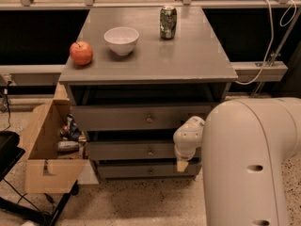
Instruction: Open middle drawer
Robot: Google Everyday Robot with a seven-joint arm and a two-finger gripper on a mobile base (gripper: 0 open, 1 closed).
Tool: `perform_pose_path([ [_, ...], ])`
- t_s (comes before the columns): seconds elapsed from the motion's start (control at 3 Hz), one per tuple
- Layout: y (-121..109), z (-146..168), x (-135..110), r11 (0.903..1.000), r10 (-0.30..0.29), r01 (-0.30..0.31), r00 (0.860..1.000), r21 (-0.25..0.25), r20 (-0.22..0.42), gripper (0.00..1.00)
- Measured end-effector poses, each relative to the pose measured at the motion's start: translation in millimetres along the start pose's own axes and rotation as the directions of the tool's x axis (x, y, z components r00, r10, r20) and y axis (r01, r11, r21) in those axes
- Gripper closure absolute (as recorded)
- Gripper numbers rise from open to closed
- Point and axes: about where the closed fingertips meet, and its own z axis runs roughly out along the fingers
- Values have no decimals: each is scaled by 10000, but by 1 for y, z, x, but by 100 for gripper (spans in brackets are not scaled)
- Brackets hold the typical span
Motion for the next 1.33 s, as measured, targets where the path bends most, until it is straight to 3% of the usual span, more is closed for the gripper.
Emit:
perform_pose_path([
  [0.67, 0, 1, 1, 10000, 27, -26, 10000, -61, 22, 0],
  [1.0, -23, -10, 1, 9990, 215, -207, 9996, -394, 188, 0],
  [1.33, -24, -10, 0, 9990, 213, -205, 9996, -391, 193, 0],
])
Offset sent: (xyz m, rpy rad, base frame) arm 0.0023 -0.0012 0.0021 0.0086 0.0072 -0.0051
